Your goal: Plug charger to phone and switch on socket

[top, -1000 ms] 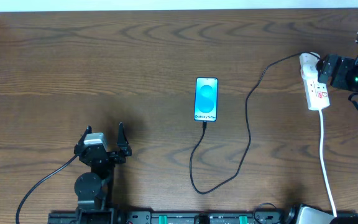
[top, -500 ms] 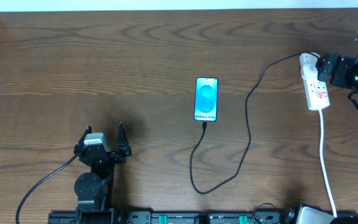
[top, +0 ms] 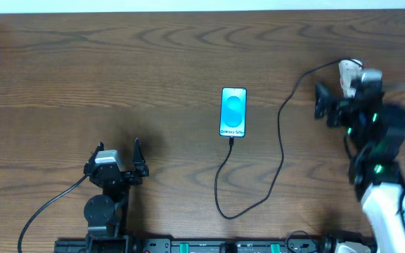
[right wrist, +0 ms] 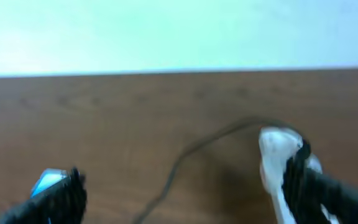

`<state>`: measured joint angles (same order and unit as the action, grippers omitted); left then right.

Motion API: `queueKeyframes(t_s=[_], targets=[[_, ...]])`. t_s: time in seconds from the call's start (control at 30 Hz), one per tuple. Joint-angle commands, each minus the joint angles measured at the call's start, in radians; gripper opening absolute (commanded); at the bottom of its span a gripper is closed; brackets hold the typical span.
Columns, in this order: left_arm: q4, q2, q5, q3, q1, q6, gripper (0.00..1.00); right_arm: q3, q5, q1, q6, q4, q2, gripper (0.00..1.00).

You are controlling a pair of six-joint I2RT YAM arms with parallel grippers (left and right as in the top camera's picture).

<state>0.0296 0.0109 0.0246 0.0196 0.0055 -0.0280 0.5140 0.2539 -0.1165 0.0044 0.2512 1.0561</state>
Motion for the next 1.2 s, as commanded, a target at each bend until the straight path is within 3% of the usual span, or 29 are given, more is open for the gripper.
queueKeyframes(t_s=[0.0, 0.23, 0.93, 1.17], targets=[[0.041, -0.007, -0.010, -0.016, 0.005, 0.005, 0.88, -0.171, -0.001, 0.006, 0.003, 0.124, -0.085, 0.99], [0.041, -0.007, -0.010, -0.016, 0.005, 0.005, 0.89, -0.502, -0.010, 0.006, 0.002, 0.465, -0.256, 0.99], [0.041, -0.007, -0.010, -0.016, 0.005, 0.005, 0.88, -0.509, -0.107, 0.007, -0.005, -0.242, -0.673, 0.99], [0.041, -0.007, -0.010, -0.016, 0.005, 0.005, 0.88, -0.509, -0.163, 0.014, -0.005, -0.319, -0.766, 0.99]])
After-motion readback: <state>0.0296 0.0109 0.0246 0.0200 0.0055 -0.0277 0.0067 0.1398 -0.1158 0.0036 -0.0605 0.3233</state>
